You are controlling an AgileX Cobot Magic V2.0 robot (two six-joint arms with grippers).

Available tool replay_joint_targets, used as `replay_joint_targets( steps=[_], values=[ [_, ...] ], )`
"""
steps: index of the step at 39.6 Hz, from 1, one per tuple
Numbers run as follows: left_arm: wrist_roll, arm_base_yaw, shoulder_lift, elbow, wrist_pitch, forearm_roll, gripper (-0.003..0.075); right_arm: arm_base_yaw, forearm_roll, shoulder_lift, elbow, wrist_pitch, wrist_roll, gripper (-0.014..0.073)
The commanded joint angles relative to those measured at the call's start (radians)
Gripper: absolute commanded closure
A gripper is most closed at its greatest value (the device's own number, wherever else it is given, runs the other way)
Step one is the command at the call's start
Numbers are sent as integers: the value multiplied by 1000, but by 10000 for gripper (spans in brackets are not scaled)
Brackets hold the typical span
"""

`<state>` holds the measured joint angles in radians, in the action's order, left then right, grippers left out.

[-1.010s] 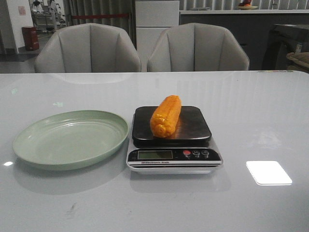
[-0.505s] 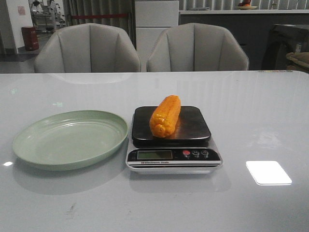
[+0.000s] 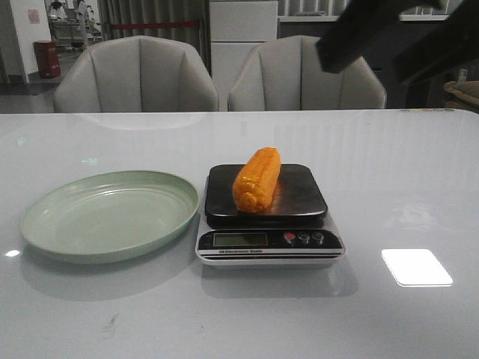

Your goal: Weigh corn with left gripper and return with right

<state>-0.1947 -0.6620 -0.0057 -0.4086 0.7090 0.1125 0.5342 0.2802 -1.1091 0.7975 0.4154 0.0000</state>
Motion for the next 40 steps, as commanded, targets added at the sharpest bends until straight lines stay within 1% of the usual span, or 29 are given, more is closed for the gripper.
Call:
replay_joint_targets(
  steps=[1,7,11,15,23,25,32,37,40],
  values=[
    [-1,0,1,-23,-72,1,596,2,25,-96,135,7,16,-3],
    [-1,0,1,-23,-72,1,596,2,23,-270,304,102,62,-3],
    [-1,0,1,-23,-72,1,596,2,-7,-374,408,148,149,-3],
    [-1,0,1,-23,-72,1,596,4,-82,-462,497,197,289,-3],
    [-1,0,1,-23,-74,1,596,40,-337,-623,660,366,571,-3],
    [-1,0,1,-23,-74,1,596,50,-359,-654,690,387,616,-3],
    [-1,0,1,-23,-74,1,596,63,-357,-747,775,440,698,-3],
    [-1,0,1,-23,-74,1,596,63,-357,-806,822,506,723,-1],
    [-1,0,1,-23,-74,1,596,63,-354,-831,836,508,734,29]
  ],
)
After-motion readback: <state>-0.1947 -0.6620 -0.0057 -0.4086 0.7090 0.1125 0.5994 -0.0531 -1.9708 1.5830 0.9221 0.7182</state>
